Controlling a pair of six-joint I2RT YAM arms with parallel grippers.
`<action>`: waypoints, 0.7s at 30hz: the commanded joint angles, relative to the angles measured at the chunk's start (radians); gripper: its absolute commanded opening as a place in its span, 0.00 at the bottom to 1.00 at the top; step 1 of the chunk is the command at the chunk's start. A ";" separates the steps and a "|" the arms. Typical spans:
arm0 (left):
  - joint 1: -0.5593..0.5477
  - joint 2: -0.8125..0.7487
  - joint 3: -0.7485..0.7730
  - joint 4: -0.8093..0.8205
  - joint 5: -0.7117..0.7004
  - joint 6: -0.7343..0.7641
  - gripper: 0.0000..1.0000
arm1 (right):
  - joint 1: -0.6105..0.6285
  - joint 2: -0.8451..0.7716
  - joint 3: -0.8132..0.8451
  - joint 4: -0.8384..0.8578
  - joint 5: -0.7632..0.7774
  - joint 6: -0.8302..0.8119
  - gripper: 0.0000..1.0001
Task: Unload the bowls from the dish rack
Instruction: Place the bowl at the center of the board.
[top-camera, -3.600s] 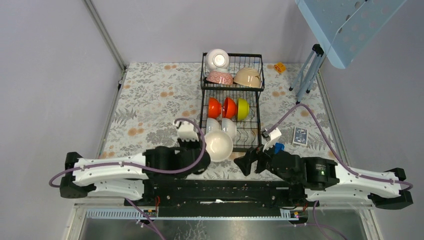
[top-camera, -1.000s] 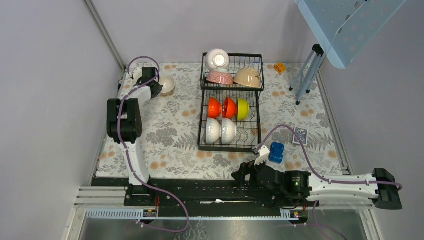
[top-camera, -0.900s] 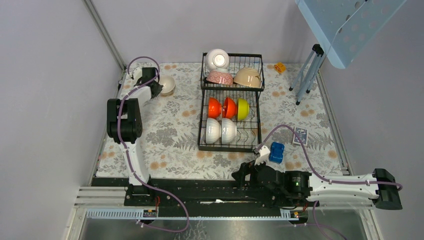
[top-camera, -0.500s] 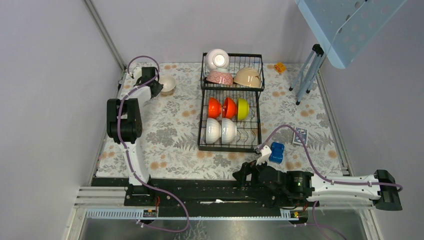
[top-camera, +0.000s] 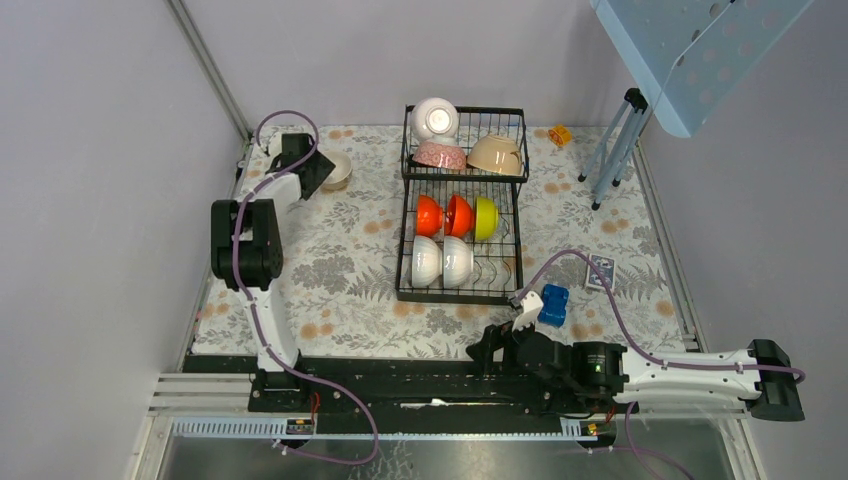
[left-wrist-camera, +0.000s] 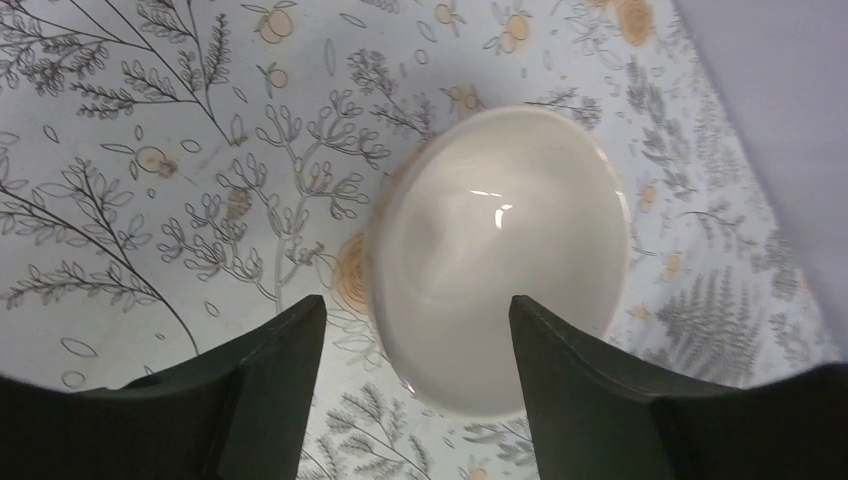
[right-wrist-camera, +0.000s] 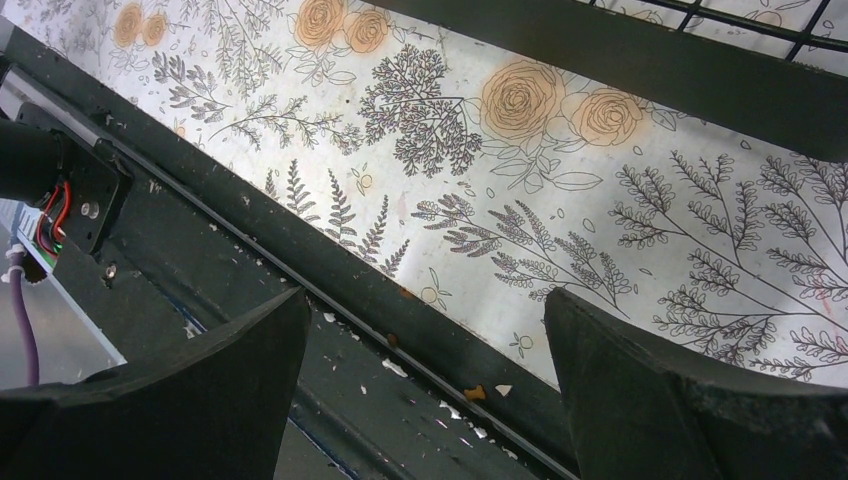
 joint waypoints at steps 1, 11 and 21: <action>0.007 -0.137 -0.021 0.057 0.051 0.002 0.77 | 0.006 0.016 0.013 0.013 0.022 0.003 0.94; -0.071 -0.577 -0.284 0.086 -0.028 0.038 0.99 | 0.006 0.024 0.126 -0.040 0.050 -0.115 0.94; -0.406 -1.049 -0.564 0.015 -0.221 0.159 0.99 | 0.006 0.214 0.488 -0.119 0.224 -0.359 0.93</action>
